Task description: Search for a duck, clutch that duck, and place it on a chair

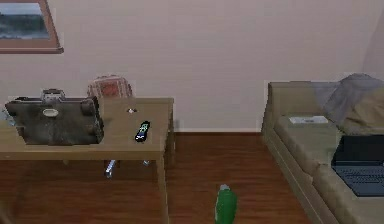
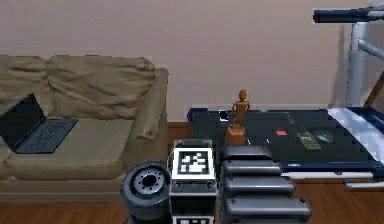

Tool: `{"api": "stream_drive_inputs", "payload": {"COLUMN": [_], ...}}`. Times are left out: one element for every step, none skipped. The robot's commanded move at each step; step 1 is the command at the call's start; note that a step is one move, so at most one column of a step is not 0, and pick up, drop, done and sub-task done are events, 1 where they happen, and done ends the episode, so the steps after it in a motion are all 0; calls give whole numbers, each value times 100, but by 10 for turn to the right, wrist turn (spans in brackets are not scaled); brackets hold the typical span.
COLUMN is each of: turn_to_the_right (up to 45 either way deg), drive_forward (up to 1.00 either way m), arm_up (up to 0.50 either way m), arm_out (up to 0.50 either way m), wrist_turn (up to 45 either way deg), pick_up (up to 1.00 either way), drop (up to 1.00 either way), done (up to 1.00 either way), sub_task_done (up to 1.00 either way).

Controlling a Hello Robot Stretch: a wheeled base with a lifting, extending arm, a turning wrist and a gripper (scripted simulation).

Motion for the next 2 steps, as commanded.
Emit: {"api": "stream_drive_inputs", "payload": {"turn_to_the_right": [300,0], "drive_forward": [0,85], "arm_up": [0,0], "arm_out": [0,0], "wrist_turn": [0,0], "pick_up": [0,0], "drop": [0,0], "done": [0,0], "sub_task_done": [0,0]}}
